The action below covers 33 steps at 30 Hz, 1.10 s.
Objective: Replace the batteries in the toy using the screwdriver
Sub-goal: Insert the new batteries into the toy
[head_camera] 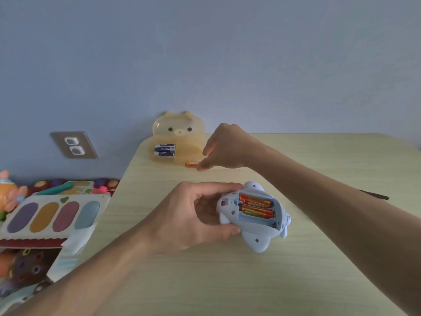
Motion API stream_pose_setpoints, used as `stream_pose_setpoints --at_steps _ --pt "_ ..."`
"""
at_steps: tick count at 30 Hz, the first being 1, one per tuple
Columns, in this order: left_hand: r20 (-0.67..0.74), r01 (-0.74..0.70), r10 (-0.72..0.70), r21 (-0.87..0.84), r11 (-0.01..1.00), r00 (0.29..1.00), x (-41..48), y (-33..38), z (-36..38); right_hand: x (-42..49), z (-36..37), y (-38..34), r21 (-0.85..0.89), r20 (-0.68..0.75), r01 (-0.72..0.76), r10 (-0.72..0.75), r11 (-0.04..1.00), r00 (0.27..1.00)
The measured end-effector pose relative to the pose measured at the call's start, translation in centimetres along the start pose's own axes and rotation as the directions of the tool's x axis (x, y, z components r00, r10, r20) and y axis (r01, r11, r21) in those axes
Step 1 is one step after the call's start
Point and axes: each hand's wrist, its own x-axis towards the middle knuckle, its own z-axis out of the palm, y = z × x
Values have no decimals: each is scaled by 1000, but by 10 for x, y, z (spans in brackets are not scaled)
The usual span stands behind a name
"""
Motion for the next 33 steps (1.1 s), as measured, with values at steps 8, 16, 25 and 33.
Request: stream_pose_setpoints --at_steps 8,16,25,33 --pt "5 -24 24 23 999 1000 1 5 1 -2 12 19 51 -23 -13 14 999 1000" --pt "6 5 -5 -16 1000 1000 1 5 0 -96 -52 55 311 -173 45 10 949 985" --pt "-33 11 -10 33 999 999 1 0 0 -160 -41 53 161 -187 365 -334 917 924" --pt "-55 8 -6 28 1000 998 1 0 0 -158 -27 47 91 -153 479 -463 873 873"
